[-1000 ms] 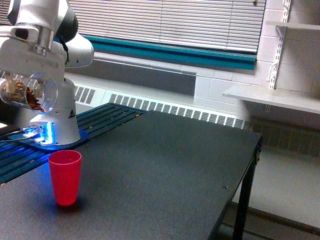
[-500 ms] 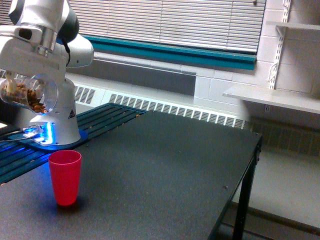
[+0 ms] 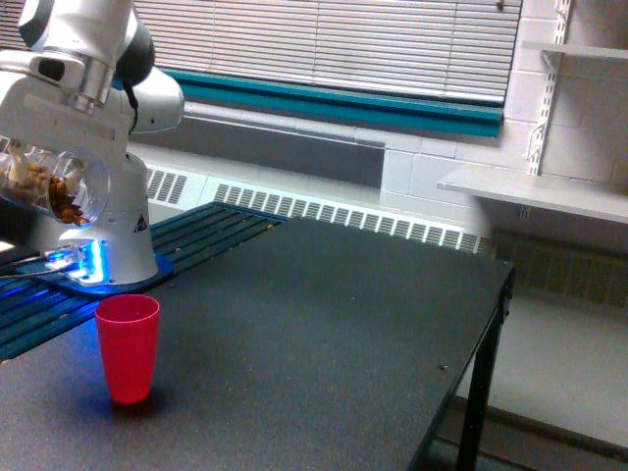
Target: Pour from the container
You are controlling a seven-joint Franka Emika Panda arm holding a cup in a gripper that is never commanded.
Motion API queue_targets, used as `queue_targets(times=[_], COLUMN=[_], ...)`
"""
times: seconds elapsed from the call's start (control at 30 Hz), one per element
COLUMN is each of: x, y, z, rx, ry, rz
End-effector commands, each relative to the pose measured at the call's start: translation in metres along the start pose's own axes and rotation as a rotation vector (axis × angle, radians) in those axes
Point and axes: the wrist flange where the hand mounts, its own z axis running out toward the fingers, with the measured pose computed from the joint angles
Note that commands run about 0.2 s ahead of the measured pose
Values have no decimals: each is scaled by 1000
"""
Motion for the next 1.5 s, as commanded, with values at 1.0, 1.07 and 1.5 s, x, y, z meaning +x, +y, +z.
queue_targets(times=[1.0, 1.07, 1.5], x=[17, 17, 21], y=[-19, -19, -20], z=[6, 6, 2], rx=[-44, -48, -54], ry=[3, 4, 10], rz=[-35, -38, -58])
